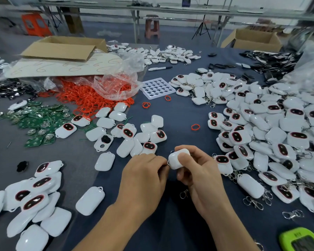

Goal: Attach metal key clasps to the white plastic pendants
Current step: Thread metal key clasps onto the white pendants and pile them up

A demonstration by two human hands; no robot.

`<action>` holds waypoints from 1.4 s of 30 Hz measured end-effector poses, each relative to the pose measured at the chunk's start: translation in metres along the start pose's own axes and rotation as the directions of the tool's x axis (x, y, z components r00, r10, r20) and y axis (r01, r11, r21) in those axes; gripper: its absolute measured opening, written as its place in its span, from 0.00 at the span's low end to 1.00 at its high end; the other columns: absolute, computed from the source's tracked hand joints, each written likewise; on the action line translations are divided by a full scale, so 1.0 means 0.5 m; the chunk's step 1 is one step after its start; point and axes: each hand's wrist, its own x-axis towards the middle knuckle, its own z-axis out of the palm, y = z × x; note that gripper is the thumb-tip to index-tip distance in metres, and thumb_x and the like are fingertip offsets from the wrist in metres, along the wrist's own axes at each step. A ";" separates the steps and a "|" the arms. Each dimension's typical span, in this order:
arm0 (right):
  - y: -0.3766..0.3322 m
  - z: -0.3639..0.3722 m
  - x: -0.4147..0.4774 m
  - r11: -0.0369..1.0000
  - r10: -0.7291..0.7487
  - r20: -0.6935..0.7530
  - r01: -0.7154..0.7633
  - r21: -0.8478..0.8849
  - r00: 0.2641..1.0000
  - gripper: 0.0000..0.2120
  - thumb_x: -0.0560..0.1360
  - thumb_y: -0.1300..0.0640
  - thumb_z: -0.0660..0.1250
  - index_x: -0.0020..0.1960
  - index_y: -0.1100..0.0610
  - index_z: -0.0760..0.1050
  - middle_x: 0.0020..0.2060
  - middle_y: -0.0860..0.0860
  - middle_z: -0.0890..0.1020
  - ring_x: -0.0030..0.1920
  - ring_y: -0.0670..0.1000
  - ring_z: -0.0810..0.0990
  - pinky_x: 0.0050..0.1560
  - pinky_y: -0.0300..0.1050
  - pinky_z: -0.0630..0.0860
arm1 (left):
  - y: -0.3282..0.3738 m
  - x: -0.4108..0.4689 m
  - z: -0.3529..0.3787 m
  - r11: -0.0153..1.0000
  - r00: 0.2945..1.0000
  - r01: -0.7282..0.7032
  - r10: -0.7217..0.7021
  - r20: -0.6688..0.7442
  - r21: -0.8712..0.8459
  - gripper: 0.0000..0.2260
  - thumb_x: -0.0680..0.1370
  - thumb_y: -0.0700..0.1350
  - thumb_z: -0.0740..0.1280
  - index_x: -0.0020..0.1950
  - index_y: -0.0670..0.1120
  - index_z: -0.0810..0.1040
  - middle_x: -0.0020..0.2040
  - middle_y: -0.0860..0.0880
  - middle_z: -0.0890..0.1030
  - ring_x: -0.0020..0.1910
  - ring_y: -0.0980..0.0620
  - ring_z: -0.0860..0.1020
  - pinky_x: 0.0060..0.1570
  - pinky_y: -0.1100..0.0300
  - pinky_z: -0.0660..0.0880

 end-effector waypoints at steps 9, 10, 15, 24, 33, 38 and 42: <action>-0.011 -0.005 0.004 0.984 0.100 0.041 -0.105 0.142 0.994 0.13 0.83 0.65 0.62 0.51 0.59 0.85 0.41 0.59 0.85 0.26 0.50 0.73 0.26 0.39 0.68 | -0.010 0.016 -0.020 0.852 0.926 0.312 -0.174 0.335 -0.419 0.10 0.76 0.60 0.63 0.43 0.60 0.81 0.33 0.57 0.78 0.33 0.59 0.74 0.35 0.68 0.69; -0.010 -0.006 0.005 0.984 0.103 0.041 -0.107 0.143 0.994 0.12 0.83 0.65 0.62 0.52 0.59 0.85 0.41 0.59 0.85 0.27 0.50 0.73 0.26 0.39 0.69 | -0.009 0.015 -0.019 0.866 0.926 0.295 -0.154 0.345 -0.405 0.10 0.77 0.60 0.62 0.42 0.59 0.80 0.33 0.55 0.77 0.32 0.58 0.73 0.33 0.65 0.69; -0.008 -0.003 0.002 0.994 0.070 0.036 -0.073 0.078 0.997 0.10 0.81 0.64 0.66 0.49 0.55 0.86 0.42 0.56 0.85 0.28 0.49 0.73 0.31 0.42 0.69 | -0.008 0.008 -0.010 0.930 0.955 0.219 -0.142 0.258 -0.297 0.14 0.79 0.54 0.63 0.36 0.49 0.74 0.31 0.52 0.73 0.34 0.53 0.72 0.33 0.60 0.68; -0.003 0.003 -0.014 0.998 -0.047 -0.022 0.046 -0.051 0.999 0.08 0.65 0.62 0.68 0.43 0.57 0.83 0.36 0.52 0.82 0.31 0.48 0.75 0.30 0.38 0.71 | 0.017 0.006 0.002 0.986 0.981 -0.134 0.117 0.157 0.104 0.12 0.72 0.42 0.72 0.33 0.50 0.72 0.28 0.54 0.72 0.28 0.51 0.69 0.36 0.58 0.67; -0.011 -0.003 0.000 0.987 0.090 -0.002 -0.089 0.137 0.996 0.17 0.79 0.68 0.61 0.44 0.57 0.86 0.37 0.59 0.83 0.27 0.50 0.73 0.25 0.39 0.69 | -0.004 0.023 -0.026 0.800 0.909 0.320 -0.110 0.401 -0.507 0.12 0.77 0.52 0.64 0.36 0.50 0.79 0.30 0.51 0.77 0.32 0.51 0.74 0.35 0.57 0.71; -0.007 -0.008 -0.006 0.996 0.030 0.042 -0.033 0.083 0.999 0.07 0.71 0.61 0.68 0.45 0.56 0.85 0.38 0.56 0.83 0.29 0.49 0.73 0.28 0.38 0.69 | 0.001 0.006 -0.015 0.935 0.955 0.157 -0.061 0.290 -0.319 0.13 0.76 0.53 0.61 0.34 0.49 0.72 0.28 0.50 0.71 0.30 0.53 0.69 0.31 0.59 0.67; -0.005 -0.008 -0.011 1.000 -0.019 0.035 0.020 -0.018 0.999 0.08 0.67 0.60 0.71 0.45 0.57 0.84 0.37 0.53 0.81 0.31 0.48 0.72 0.31 0.37 0.69 | 0.012 0.002 -0.002 1.000 0.976 -0.015 0.010 0.216 0.022 0.14 0.76 0.53 0.59 0.35 0.52 0.78 0.28 0.54 0.75 0.31 0.53 0.70 0.32 0.59 0.62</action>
